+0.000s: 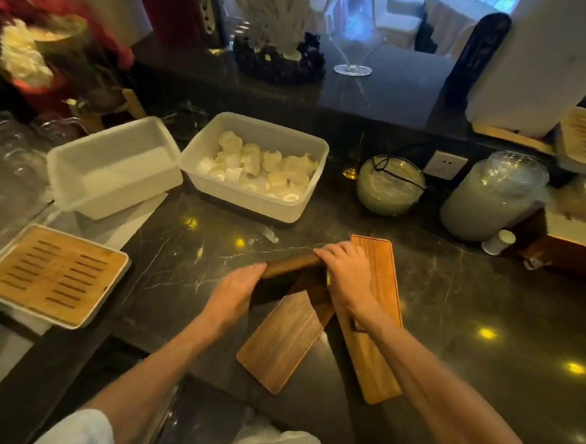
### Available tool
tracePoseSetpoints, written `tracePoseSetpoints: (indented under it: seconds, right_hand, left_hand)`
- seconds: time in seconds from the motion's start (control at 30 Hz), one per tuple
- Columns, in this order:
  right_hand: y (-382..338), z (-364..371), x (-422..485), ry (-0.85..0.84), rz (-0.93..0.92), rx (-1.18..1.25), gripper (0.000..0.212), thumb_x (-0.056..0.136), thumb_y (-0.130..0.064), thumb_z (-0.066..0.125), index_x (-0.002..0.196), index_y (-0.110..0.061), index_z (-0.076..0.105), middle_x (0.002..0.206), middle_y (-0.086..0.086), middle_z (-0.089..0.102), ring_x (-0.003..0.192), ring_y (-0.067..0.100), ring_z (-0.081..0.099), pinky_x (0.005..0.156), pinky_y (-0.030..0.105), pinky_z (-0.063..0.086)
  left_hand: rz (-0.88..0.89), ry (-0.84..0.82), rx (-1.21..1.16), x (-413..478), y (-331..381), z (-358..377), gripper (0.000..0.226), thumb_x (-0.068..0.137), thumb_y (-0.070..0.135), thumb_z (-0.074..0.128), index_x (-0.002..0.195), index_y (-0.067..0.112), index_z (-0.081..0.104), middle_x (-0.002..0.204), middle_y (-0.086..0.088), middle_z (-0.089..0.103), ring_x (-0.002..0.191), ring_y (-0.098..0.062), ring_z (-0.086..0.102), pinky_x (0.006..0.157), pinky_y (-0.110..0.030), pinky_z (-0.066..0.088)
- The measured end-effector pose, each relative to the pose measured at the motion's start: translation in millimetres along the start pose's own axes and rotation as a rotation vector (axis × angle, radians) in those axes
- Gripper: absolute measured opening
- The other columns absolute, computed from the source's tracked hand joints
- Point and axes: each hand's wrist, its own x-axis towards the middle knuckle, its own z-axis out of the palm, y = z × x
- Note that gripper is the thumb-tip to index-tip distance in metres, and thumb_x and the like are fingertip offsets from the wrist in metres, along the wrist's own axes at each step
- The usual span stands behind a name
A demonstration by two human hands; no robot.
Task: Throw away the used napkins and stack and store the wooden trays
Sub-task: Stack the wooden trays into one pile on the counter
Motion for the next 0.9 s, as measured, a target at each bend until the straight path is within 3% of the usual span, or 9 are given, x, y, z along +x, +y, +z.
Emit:
tracePoseSetpoints:
  seconds: [0.1,0.2,0.3,0.4,0.5,0.63,0.7,0.8,0.9]
  right_hand:
    - [16,-47,-7,0.220,-0.027,0.230,0.028,0.088,-0.013,0.066,0.113,-0.024,0.068,0.109,-0.005,0.068,0.105,0.016,0.055,0.090,0.027,0.040]
    - [51,-85,-44,0.246,-0.018,0.499,0.020,0.089,-0.017,0.064,0.108,-0.020,0.069,0.104,-0.006,0.069,0.099,0.010,0.059,0.088,0.023,0.042]
    - [92,-106,-99,0.229,0.270,0.820,0.020,0.087,-0.021,0.066,0.107,-0.021,0.067,0.104,-0.014,0.068,0.099,0.000,0.062,0.087,0.016,0.046]
    - [128,-105,-162,0.371,0.731,1.056,0.022,0.089,-0.020,0.070,0.109,-0.018,0.063,0.092,-0.013,0.067,0.084,-0.001,0.065,0.067,0.007,0.048]
    - [163,-87,-239,0.224,1.034,1.020,0.030,0.092,-0.008,0.063,0.121,-0.002,0.060,0.095,-0.001,0.069,0.083,0.011,0.062,0.067,0.009,0.048]
    - [179,-72,-332,0.077,1.255,0.903,0.051,0.090,0.016,0.052,0.139,0.005,0.046,0.127,0.018,0.059,0.104,0.021,0.055,0.074,0.011,0.049]
    - [181,-72,-367,0.063,1.356,0.800,0.048,0.091,0.006,0.056,0.138,-0.005,0.052,0.128,0.017,0.063,0.103,0.020,0.058,0.085,0.024,0.051]
    - [184,-74,-400,0.086,1.468,0.689,0.042,0.092,-0.008,0.062,0.133,-0.018,0.059,0.129,0.009,0.065,0.113,0.023,0.061,0.100,0.041,0.049]
    - [185,-78,-412,0.133,1.517,0.649,0.040,0.092,-0.011,0.063,0.131,-0.021,0.061,0.129,0.009,0.065,0.120,0.027,0.059,0.103,0.046,0.048]
  left_hand:
    - [-0.061,0.232,-0.176,-6,28,-27,0.039,0.090,0.001,0.061,0.128,0.008,0.060,0.124,-0.010,0.065,0.116,-0.017,0.062,0.103,-0.033,0.050]
    - [-0.265,0.371,-0.550,-1,75,-39,0.030,0.088,0.006,0.067,0.117,0.014,0.063,0.111,0.002,0.068,0.103,-0.005,0.064,0.091,-0.019,0.052]
    - [-0.431,0.292,-0.850,11,128,-12,0.029,0.086,0.005,0.069,0.114,0.003,0.063,0.106,-0.006,0.070,0.099,-0.016,0.067,0.089,-0.029,0.054]
    - [-0.533,0.245,-1.019,18,182,44,0.019,0.087,0.003,0.067,0.106,0.001,0.067,0.099,-0.013,0.072,0.082,-0.017,0.070,0.078,-0.031,0.058]
    - [-0.660,0.166,-1.125,17,223,107,0.019,0.089,0.007,0.066,0.106,-0.001,0.069,0.095,-0.011,0.072,0.081,-0.018,0.068,0.072,-0.027,0.057]
    - [-0.758,0.003,-1.116,4,258,170,0.033,0.089,0.011,0.068,0.117,-0.006,0.064,0.111,-0.018,0.069,0.100,-0.025,0.064,0.093,-0.039,0.052]
    - [-0.737,-0.099,-1.069,-2,271,195,0.027,0.090,0.009,0.066,0.114,-0.002,0.066,0.103,-0.010,0.071,0.094,-0.020,0.067,0.078,-0.028,0.055]
    - [-0.701,-0.259,-1.040,-9,289,220,0.021,0.092,0.002,0.059,0.107,0.015,0.067,0.095,0.005,0.072,0.073,0.000,0.070,0.057,-0.012,0.051]
    - [-0.649,-0.337,-0.954,-10,305,238,0.031,0.094,-0.002,0.053,0.106,0.024,0.066,0.094,0.010,0.070,0.077,0.002,0.066,0.055,-0.008,0.050]
